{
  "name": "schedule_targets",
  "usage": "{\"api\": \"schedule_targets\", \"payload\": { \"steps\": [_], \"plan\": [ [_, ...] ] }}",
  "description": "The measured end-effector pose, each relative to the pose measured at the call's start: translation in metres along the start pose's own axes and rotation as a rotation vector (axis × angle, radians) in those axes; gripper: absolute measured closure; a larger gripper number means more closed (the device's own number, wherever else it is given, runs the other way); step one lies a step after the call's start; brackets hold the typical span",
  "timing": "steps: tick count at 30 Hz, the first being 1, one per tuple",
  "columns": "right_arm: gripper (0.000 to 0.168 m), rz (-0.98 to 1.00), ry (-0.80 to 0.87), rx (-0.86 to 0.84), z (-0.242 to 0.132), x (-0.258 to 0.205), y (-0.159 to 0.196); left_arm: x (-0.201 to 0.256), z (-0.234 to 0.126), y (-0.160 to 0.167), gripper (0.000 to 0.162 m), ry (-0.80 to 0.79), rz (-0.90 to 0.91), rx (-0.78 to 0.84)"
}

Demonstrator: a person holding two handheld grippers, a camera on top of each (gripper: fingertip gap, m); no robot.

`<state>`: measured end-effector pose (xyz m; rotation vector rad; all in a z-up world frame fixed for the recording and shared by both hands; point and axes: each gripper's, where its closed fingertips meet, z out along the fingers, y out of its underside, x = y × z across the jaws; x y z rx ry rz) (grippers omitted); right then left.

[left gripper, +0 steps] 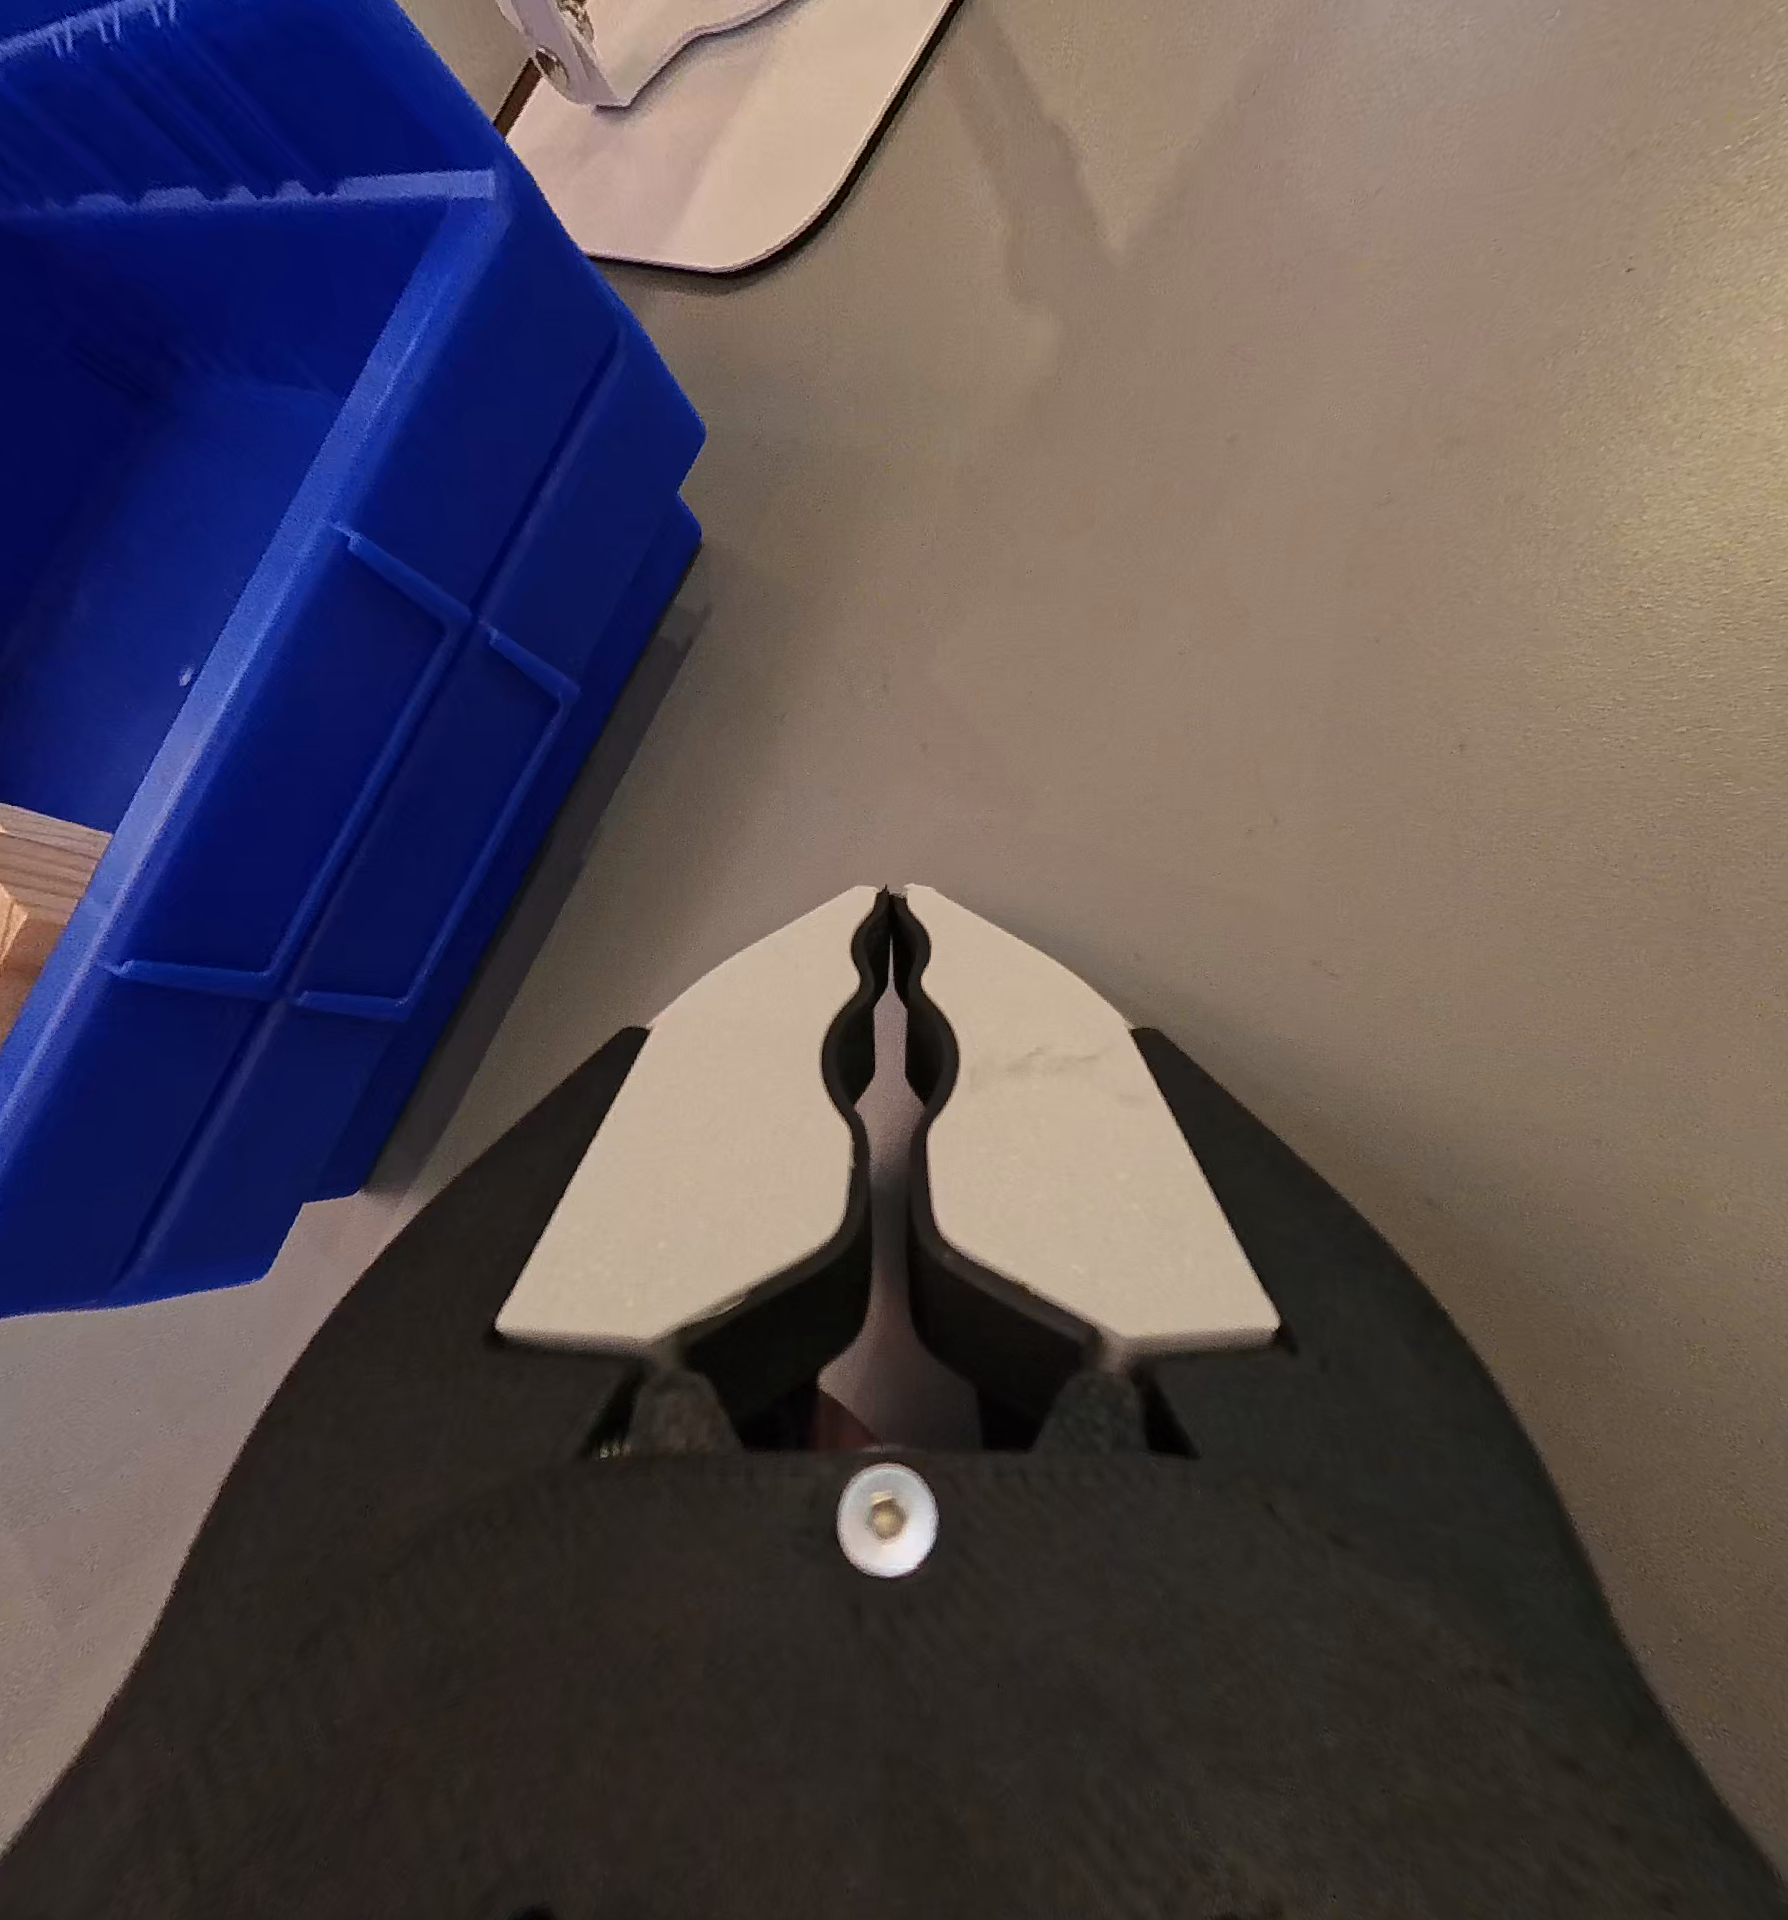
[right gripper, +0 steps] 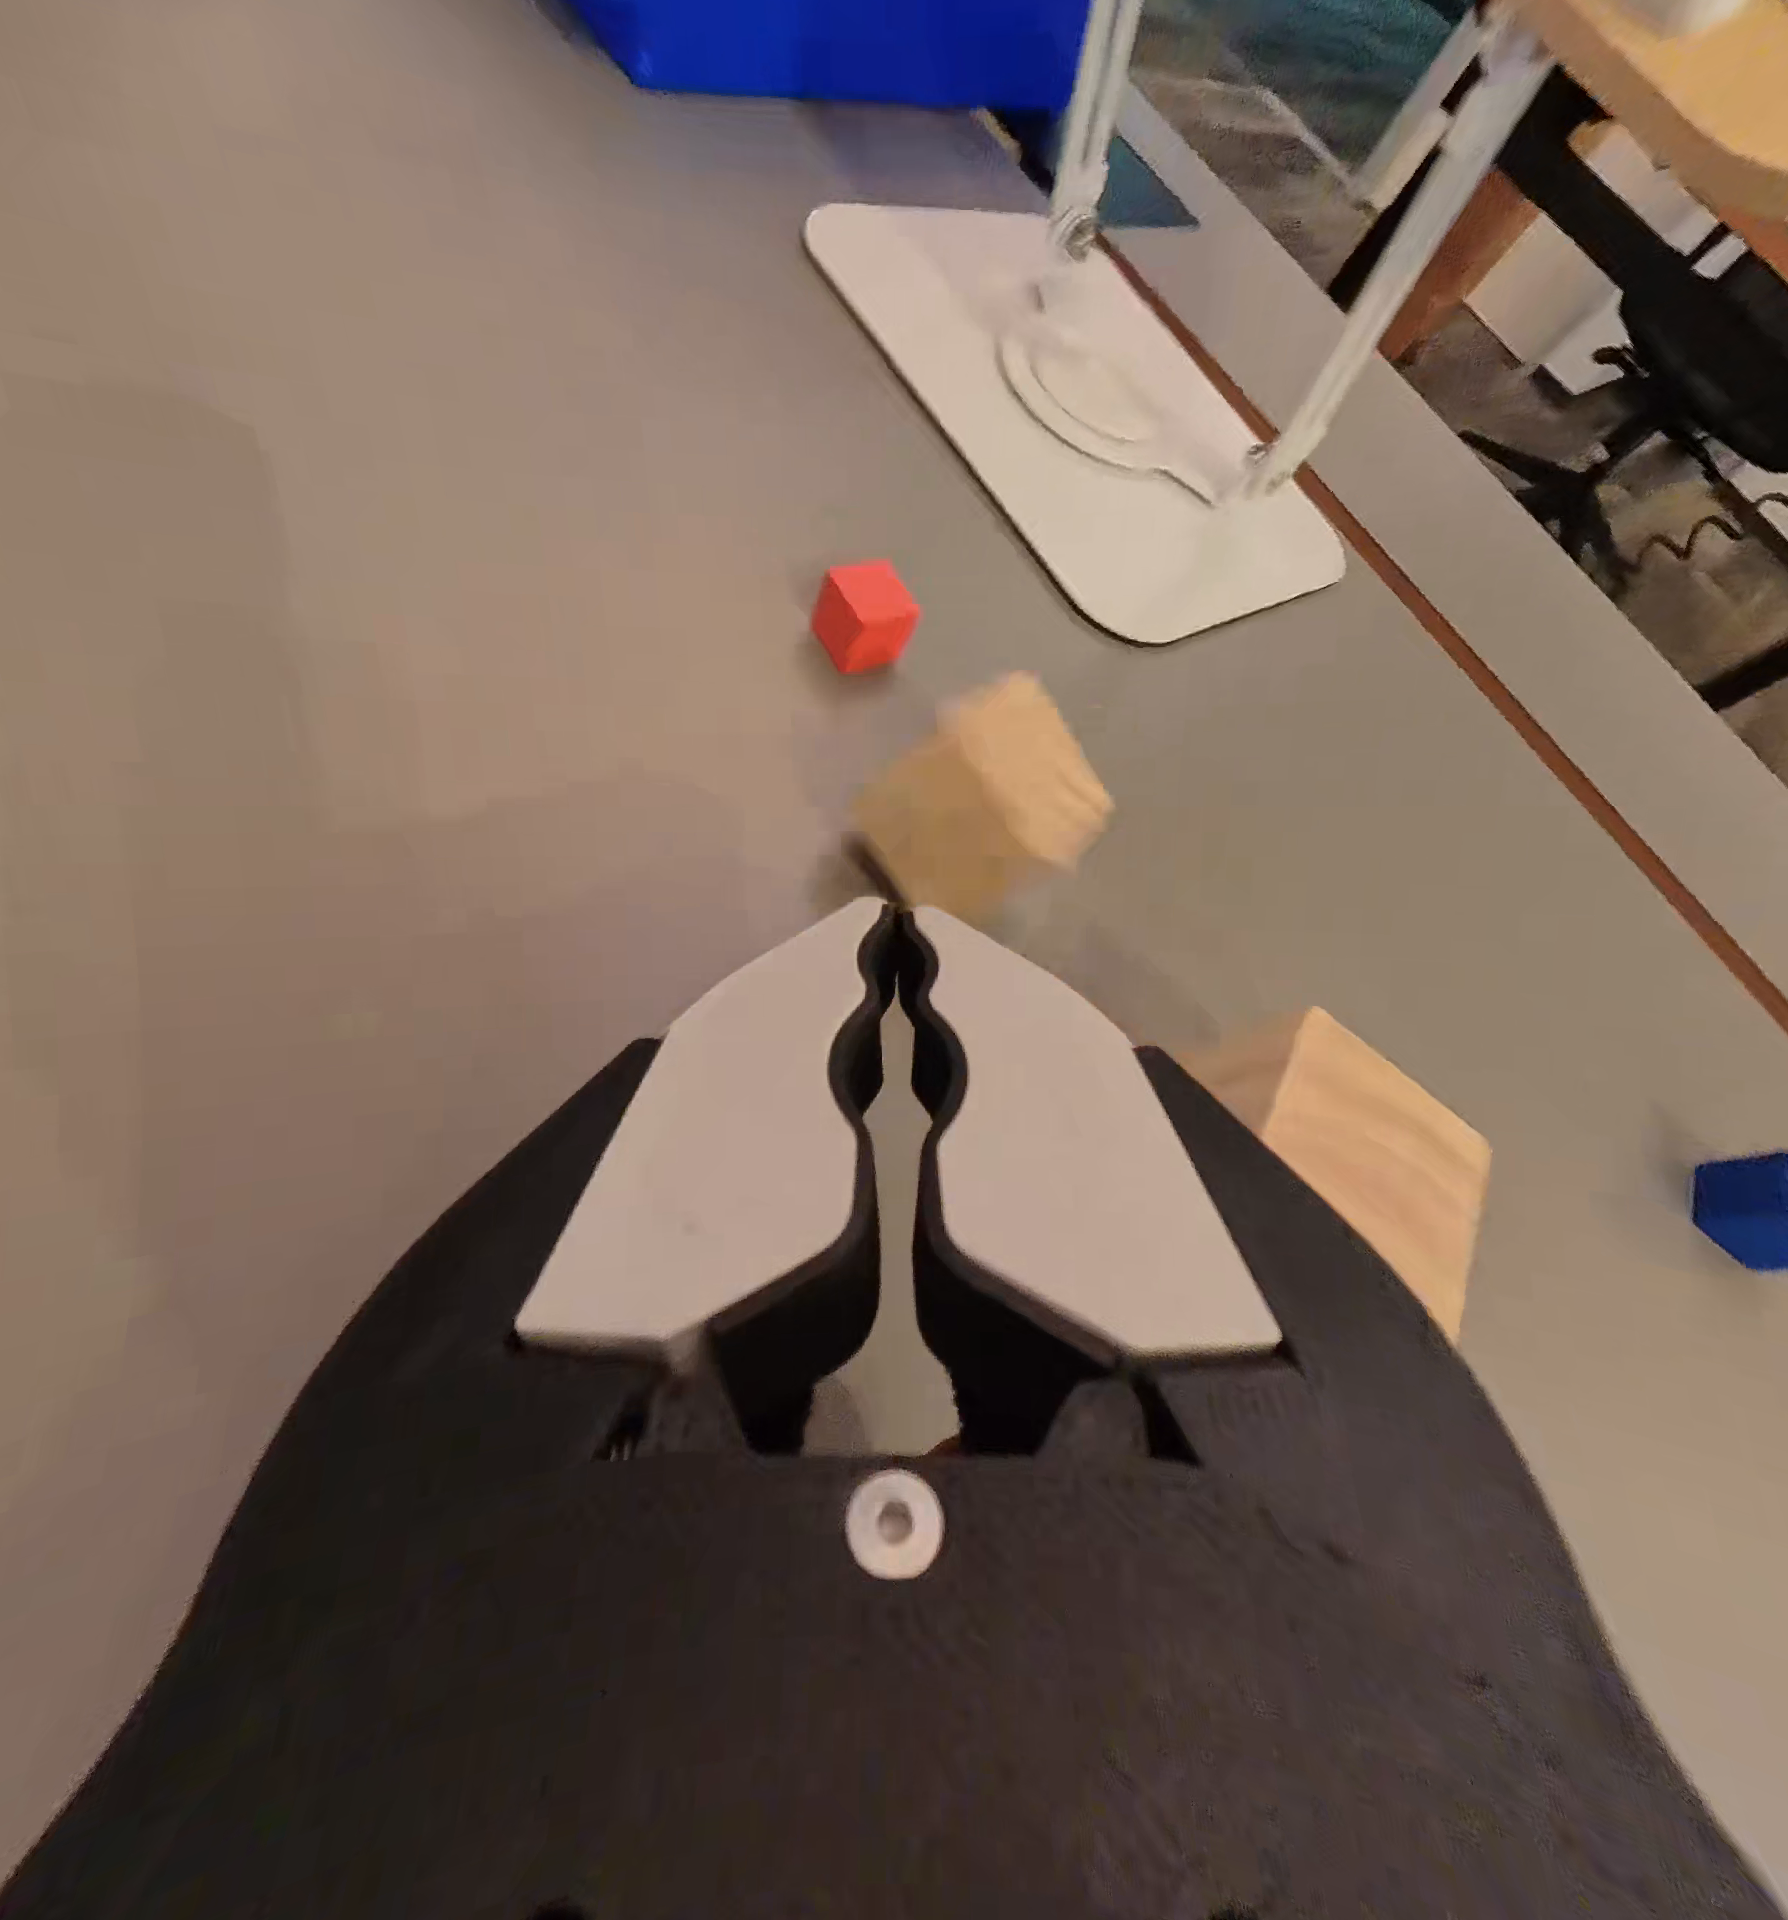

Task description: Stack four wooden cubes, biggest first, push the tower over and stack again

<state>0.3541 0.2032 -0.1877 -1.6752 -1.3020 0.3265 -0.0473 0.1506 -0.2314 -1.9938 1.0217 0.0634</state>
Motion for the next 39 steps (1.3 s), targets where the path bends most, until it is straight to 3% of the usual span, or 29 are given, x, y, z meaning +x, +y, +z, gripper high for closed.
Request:
{"api": "schedule_targets", "payload": {
  "steps": [7, 17, 18, 22, 25, 27, 29, 35, 39],
  "plan": [
    [0.168, 0.111, 0.084, -0.057, -0.010, 0.036, 0.035, 0.000, 0.000, 0.000, 0.162, 0.002, 0.001, 0.001],
    [0.168, 0.223, 0.218, 0.147, -0.041, 0.078, 0.022, 0.001, 0.000, -0.001, 0.162, 0.000, 0.003, 0.001],
    [0.164, 0.237, 0.245, 0.140, -0.042, 0.083, 0.022, 0.001, 0.000, -0.001, 0.162, 0.000, 0.003, 0.001],
    [0.092, 0.343, 0.280, -0.036, -0.024, 0.093, 0.057, 0.001, 0.000, -0.001, 0.162, 0.001, 0.002, 0.001],
    [0.074, 0.374, 0.257, -0.110, -0.011, 0.090, 0.068, 0.001, 0.000, -0.001, 0.162, 0.002, 0.001, 0.001],
    [0.078, 0.379, 0.225, -0.153, -0.001, 0.088, 0.071, 0.001, 0.000, -0.001, 0.162, 0.004, 0.000, 0.000],
    [0.105, 0.382, 0.201, -0.162, 0.006, 0.089, 0.069, 0.001, 0.000, -0.001, 0.162, 0.004, 0.000, 0.000],
    [0.107, 0.310, 0.101, -0.020, 0.001, 0.069, 0.021, 0.001, 0.000, -0.001, 0.162, 0.004, 0.002, 0.001],
    [0.107, 0.161, -0.164, 0.105, -0.001, 0.001, -0.048, 0.001, 0.001, -0.001, 0.162, 0.005, 0.001, 0.001]
  ]
}}
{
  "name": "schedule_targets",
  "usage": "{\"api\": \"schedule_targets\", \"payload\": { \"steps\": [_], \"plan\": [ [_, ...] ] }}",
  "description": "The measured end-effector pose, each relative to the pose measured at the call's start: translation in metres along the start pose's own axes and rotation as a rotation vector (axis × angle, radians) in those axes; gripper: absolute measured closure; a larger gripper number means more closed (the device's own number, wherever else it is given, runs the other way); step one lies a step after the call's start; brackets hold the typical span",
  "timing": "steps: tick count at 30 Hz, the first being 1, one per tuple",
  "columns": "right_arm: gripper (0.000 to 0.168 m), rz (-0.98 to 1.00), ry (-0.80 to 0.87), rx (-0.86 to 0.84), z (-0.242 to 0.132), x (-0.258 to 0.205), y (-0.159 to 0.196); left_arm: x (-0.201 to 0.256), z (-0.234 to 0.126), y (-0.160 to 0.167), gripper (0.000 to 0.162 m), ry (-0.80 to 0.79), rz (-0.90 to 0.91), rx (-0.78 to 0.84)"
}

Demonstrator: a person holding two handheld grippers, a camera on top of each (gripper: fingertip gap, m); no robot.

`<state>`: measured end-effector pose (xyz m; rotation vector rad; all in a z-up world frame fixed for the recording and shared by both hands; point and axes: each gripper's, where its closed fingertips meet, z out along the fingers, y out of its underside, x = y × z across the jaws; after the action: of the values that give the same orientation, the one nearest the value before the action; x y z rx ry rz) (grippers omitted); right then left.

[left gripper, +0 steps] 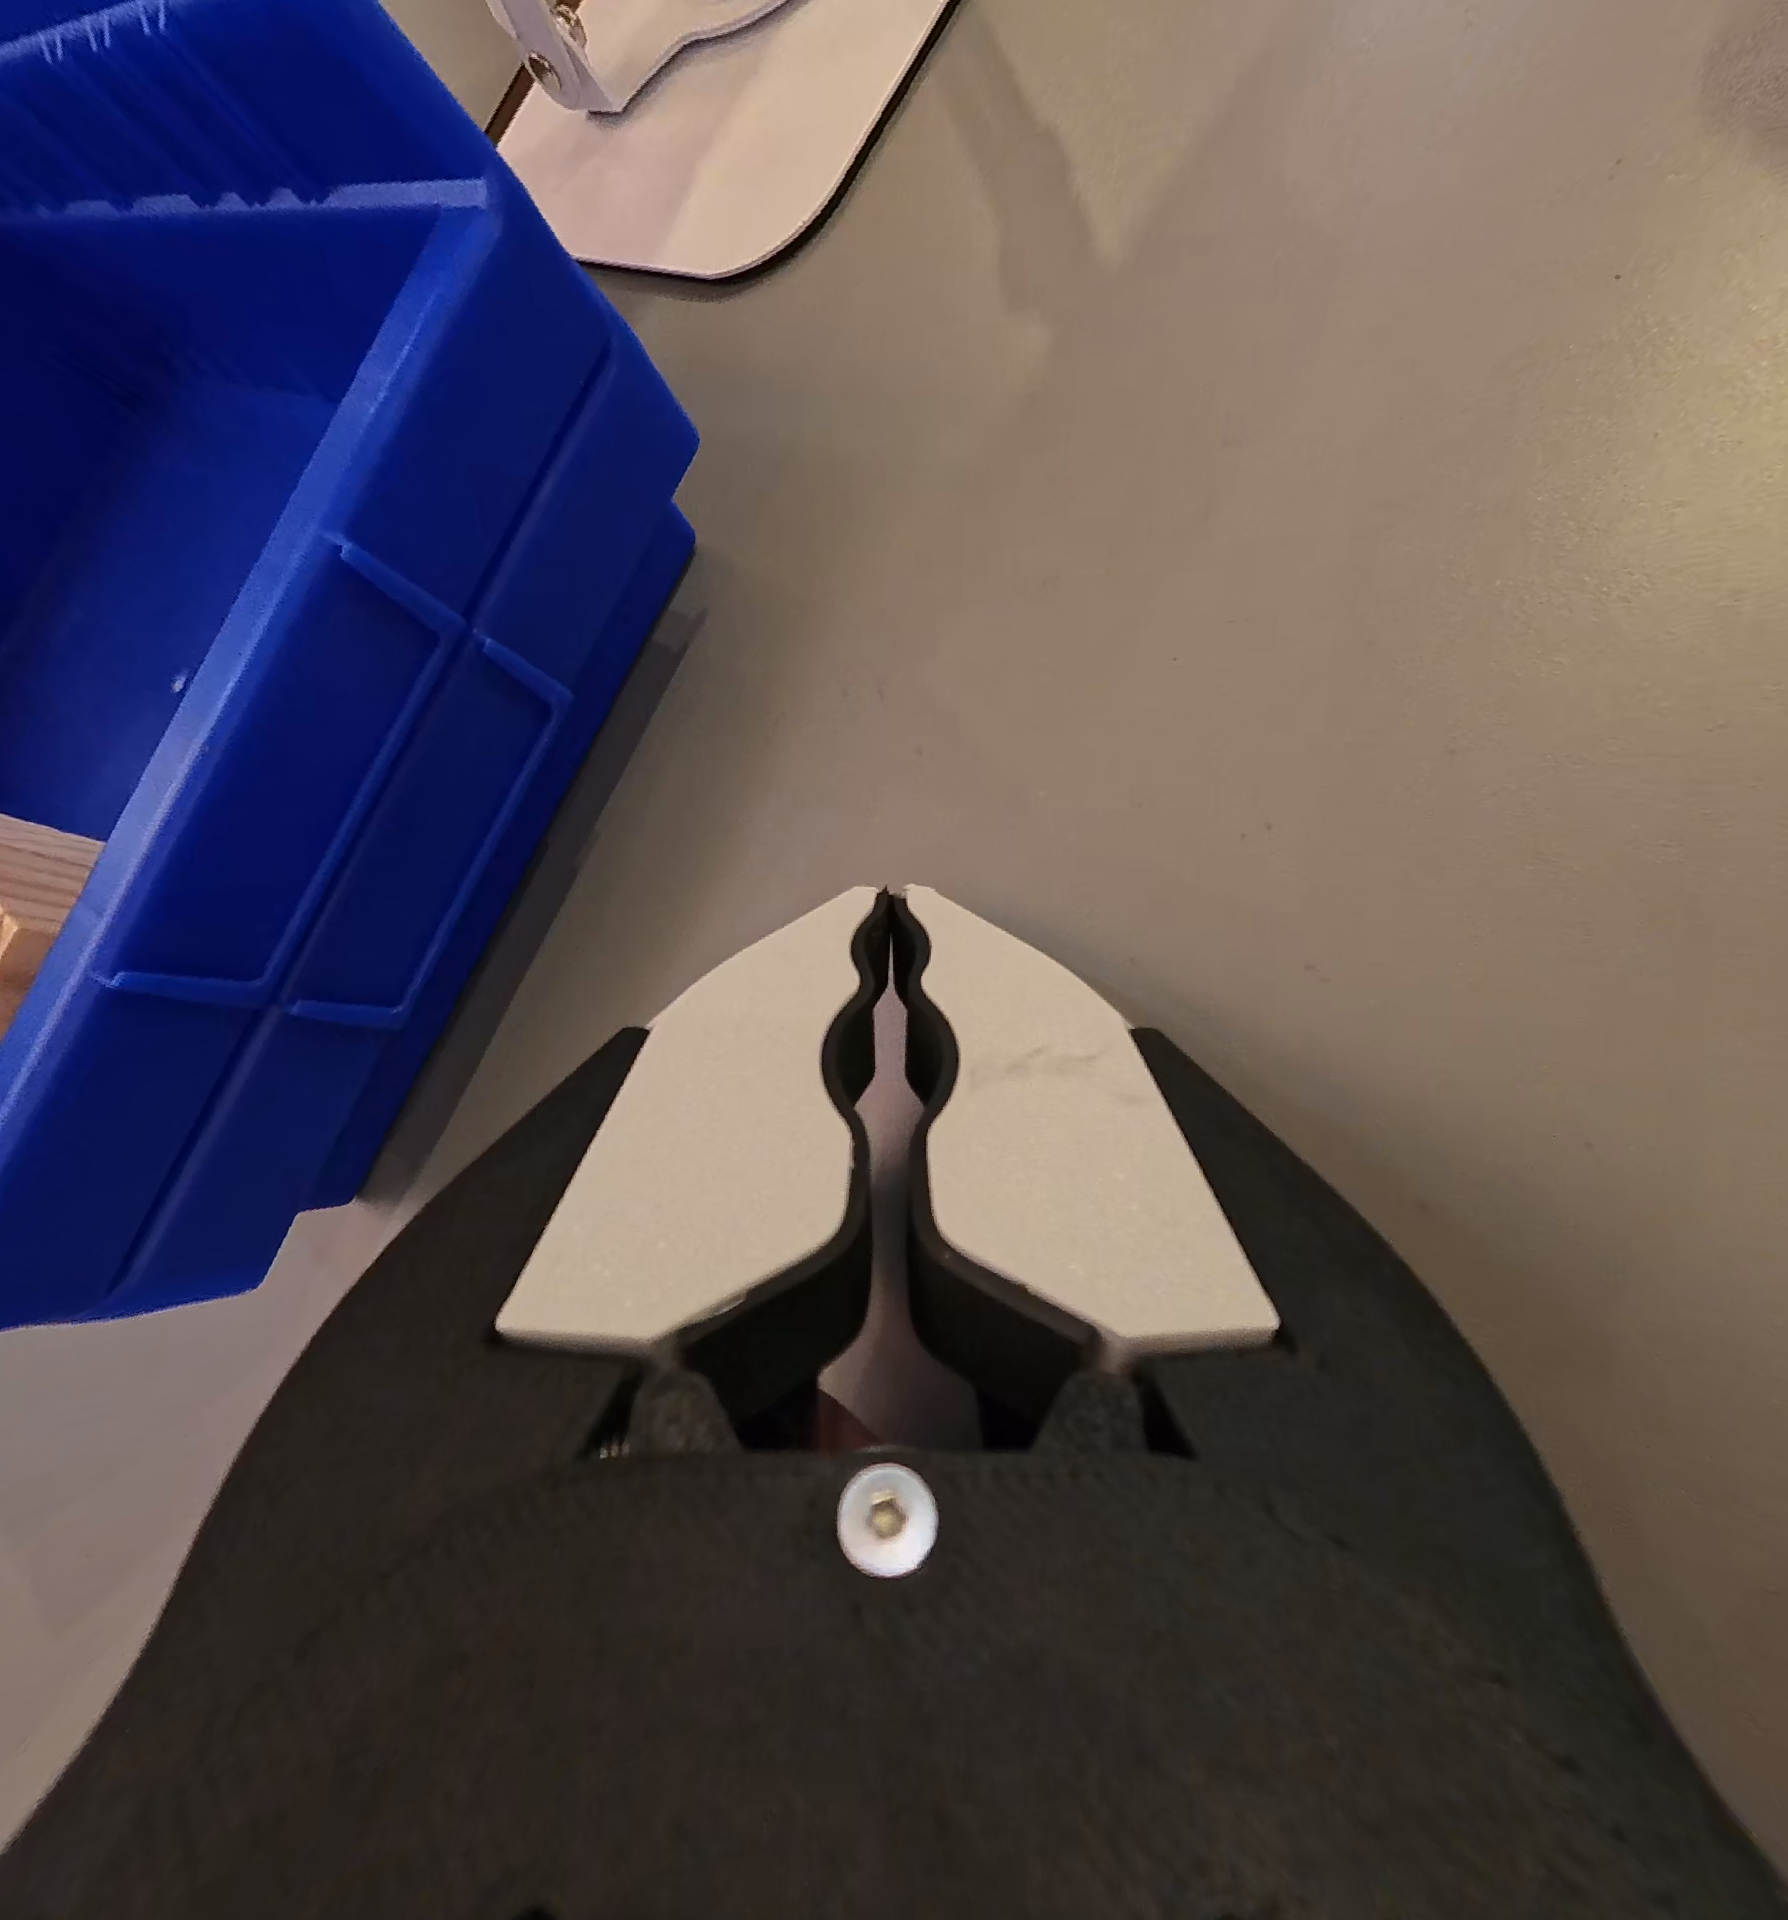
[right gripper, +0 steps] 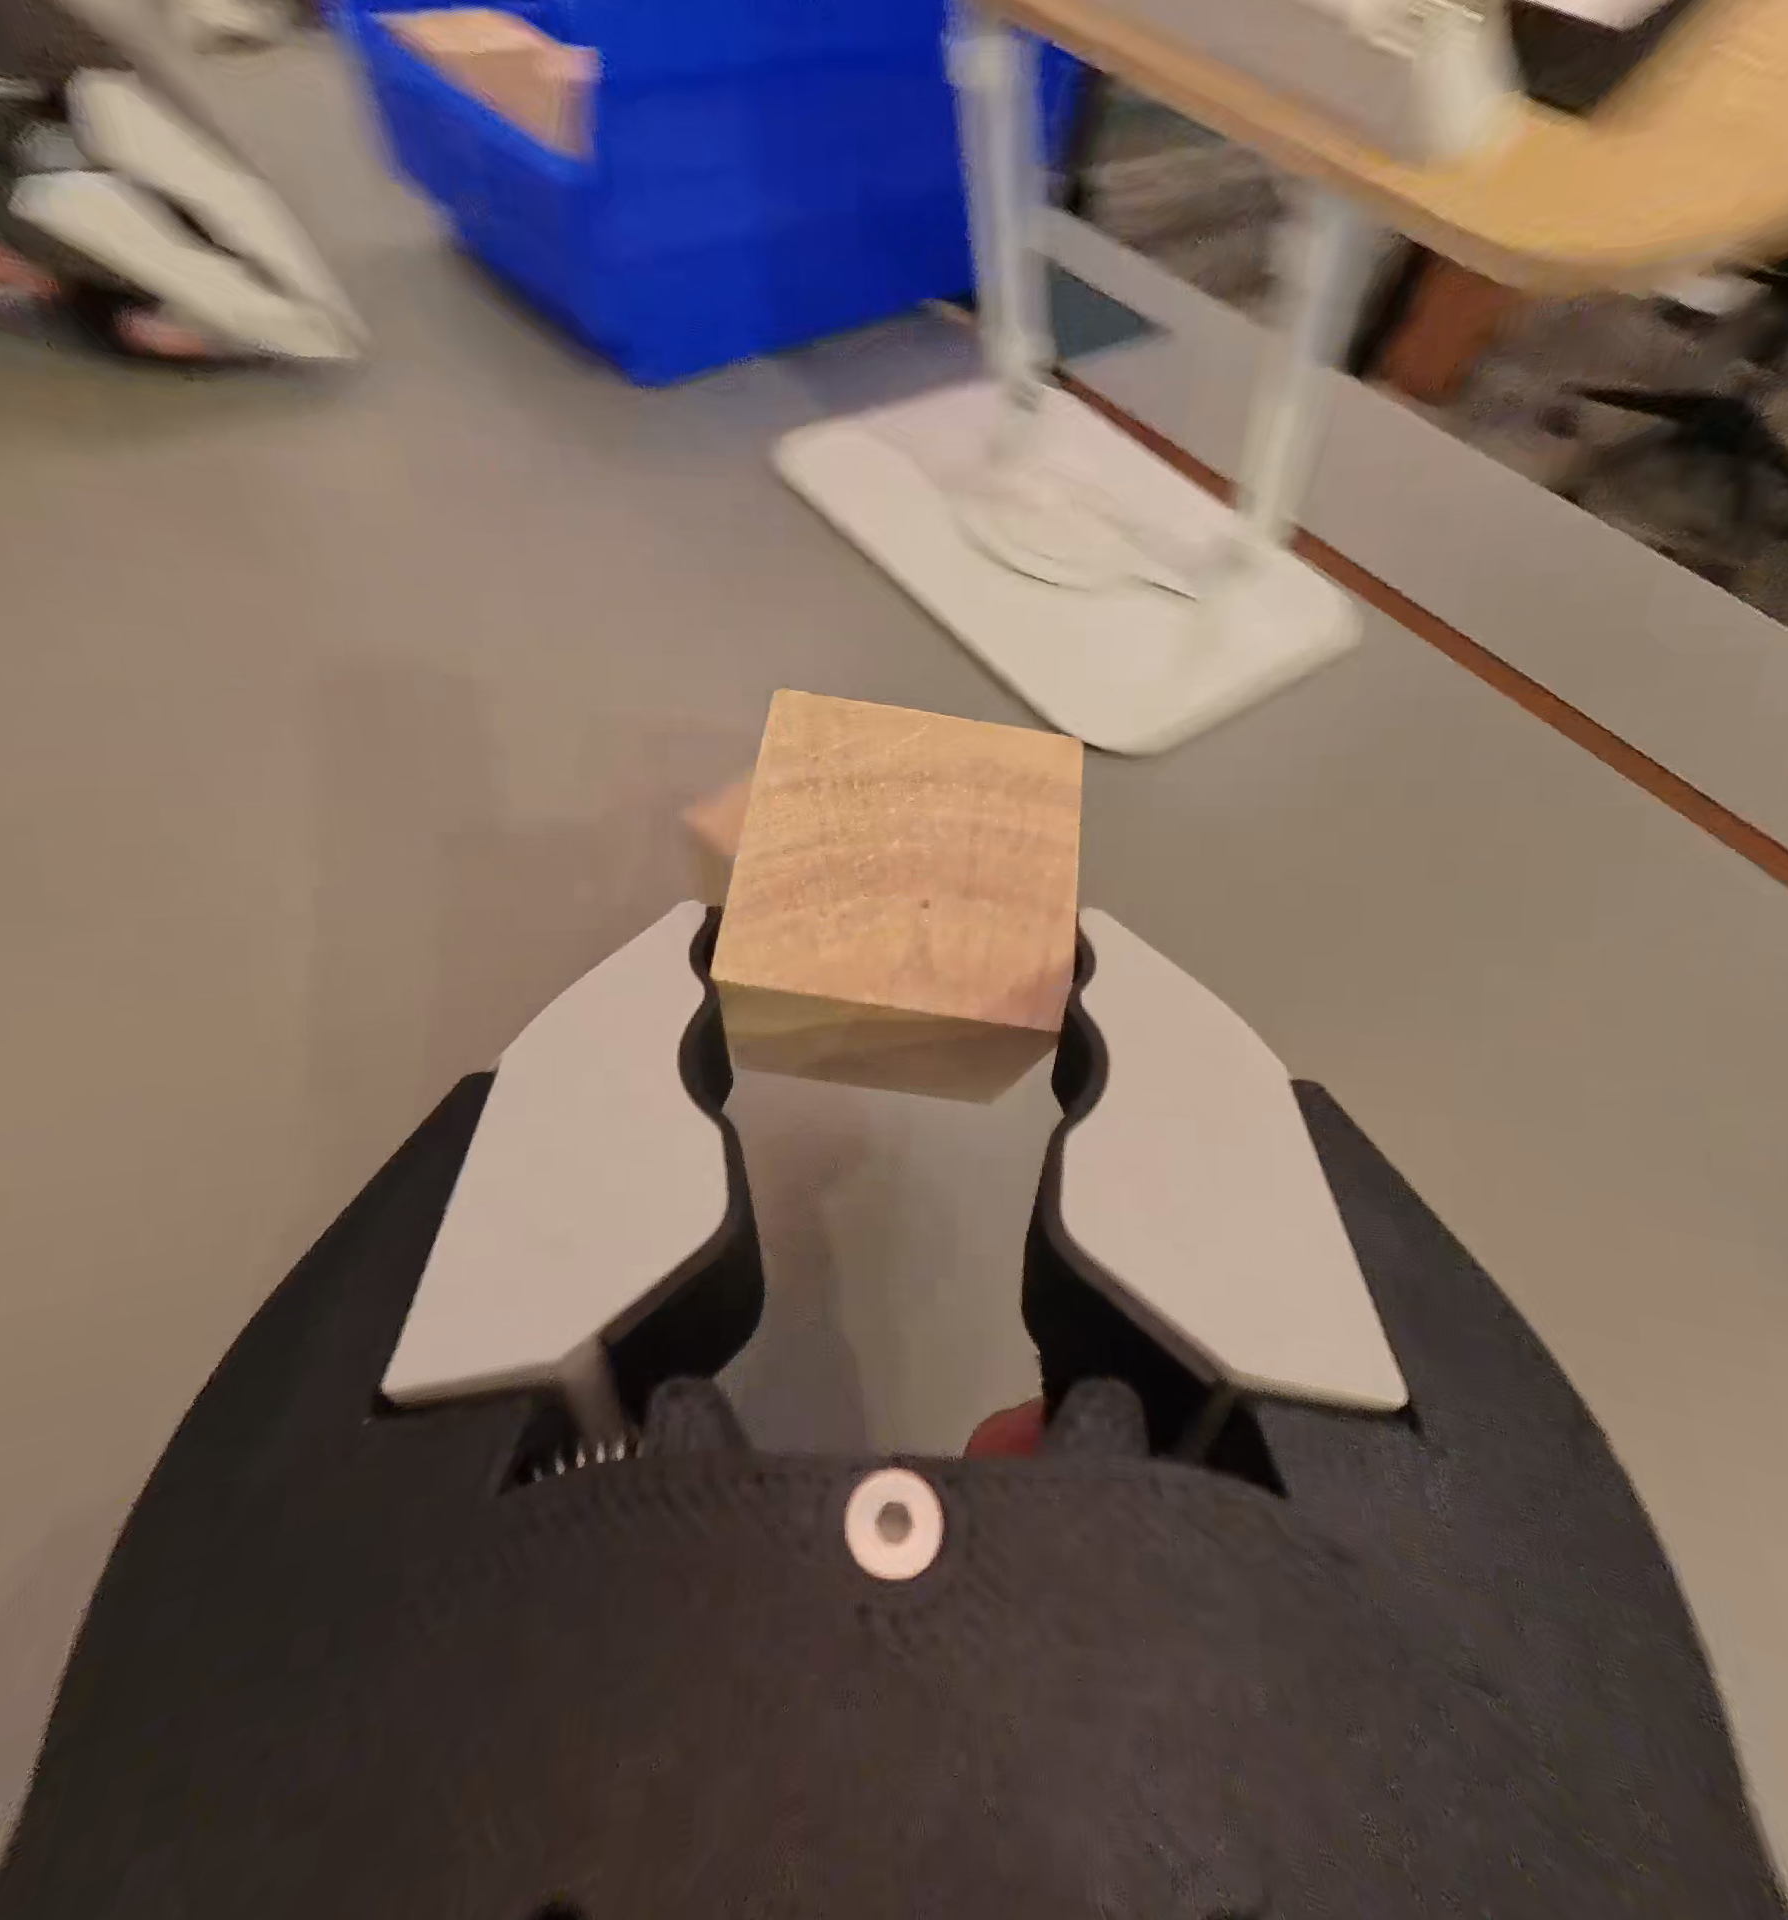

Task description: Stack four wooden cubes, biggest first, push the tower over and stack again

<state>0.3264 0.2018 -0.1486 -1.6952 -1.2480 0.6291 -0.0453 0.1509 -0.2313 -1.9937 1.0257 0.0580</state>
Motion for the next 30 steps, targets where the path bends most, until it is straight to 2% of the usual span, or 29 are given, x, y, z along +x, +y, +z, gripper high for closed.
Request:
{"api": "schedule_targets", "payload": {
  "steps": [2, 6, 10, 13, 15, 18, 22, 24, 30],
  "plan": [
    [0.106, -0.121, -0.193, 0.012, 0.016, -0.055, -0.018, 0.000, 0.000, 0.000, 0.162, -0.001, 0.001, 0.000],
    [0.106, -0.283, -0.402, -0.077, 0.061, -0.127, -0.016, 0.000, 0.000, 0.000, 0.162, 0.001, 0.000, 0.000],
    [0.106, -0.337, -0.458, -0.166, 0.101, -0.150, 0.000, 0.001, 0.000, 0.000, 0.162, 0.004, 0.003, 0.002],
    [0.106, -0.286, -0.476, -0.188, 0.114, -0.153, 0.003, 0.001, 0.000, -0.001, 0.162, 0.009, 0.003, 0.003],
    [0.093, -0.330, -0.444, -0.193, 0.110, -0.147, 0.001, 0.002, 0.000, -0.001, 0.162, 0.013, 0.003, 0.003],
    [0.088, -0.302, -0.394, -0.119, 0.093, -0.121, -0.015, 0.002, 0.000, -0.001, 0.162, 0.018, 0.002, 0.004],
    [0.101, -0.269, -0.292, -0.079, 0.073, -0.058, -0.014, 0.002, 0.000, -0.001, 0.162, 0.020, 0.002, 0.004],
    [0.098, -0.237, -0.282, -0.074, 0.067, -0.034, -0.009, 0.002, 0.000, -0.001, 0.162, 0.020, 0.001, 0.004],
    [0.104, -0.230, -0.351, -0.193, 0.078, -0.014, 0.026, 0.002, 0.000, -0.001, 0.162, 0.021, -0.002, 0.003]
  ]
}}
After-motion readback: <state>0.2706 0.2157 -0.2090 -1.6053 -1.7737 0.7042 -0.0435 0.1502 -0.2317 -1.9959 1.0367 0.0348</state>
